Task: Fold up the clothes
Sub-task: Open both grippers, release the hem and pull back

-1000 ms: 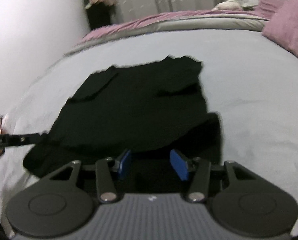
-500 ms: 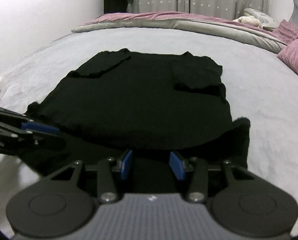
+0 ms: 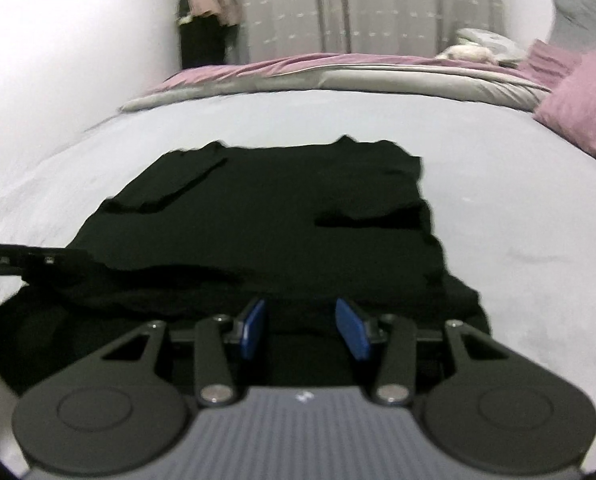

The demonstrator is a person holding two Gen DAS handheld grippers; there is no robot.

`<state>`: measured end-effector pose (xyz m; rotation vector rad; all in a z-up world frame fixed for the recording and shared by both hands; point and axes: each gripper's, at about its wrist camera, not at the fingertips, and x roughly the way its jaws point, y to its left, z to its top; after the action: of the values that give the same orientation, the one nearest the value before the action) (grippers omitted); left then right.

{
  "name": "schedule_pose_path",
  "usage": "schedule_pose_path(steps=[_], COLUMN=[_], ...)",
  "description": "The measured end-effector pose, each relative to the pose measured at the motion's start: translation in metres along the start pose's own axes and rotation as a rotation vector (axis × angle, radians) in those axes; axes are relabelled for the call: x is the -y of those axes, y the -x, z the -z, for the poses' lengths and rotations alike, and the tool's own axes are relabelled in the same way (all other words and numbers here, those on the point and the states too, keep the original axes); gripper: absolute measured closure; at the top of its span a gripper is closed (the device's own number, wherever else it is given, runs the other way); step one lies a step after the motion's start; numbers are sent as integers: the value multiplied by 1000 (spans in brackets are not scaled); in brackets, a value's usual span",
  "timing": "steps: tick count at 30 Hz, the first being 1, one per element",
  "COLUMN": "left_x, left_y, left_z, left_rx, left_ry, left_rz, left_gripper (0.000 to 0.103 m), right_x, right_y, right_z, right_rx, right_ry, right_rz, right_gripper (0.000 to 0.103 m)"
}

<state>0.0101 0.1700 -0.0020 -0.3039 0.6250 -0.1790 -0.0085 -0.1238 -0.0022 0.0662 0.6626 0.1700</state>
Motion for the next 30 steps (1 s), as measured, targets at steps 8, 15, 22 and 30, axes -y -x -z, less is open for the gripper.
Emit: schedule_pose_path(steps=[8,15,22,30], left_x=[-1,27,39,46], left_y=[12,2,-8,-16], left_z=[0,16,29,34], left_rx=[14,-73,-119,-124], left_ry=[18,-110,-169,-227], left_rz=[49,118,71,25], left_gripper=[76,76,76,76], right_x=[-5,-32,-37,-19], right_y=[16,24,9,-18], right_z=[-2,4,11,-8], right_rx=[2,-65,-102,-37], right_ry=[8,48,47,48], right_rz=[-4,-30,-13,19], right_gripper=[61,61,61,62])
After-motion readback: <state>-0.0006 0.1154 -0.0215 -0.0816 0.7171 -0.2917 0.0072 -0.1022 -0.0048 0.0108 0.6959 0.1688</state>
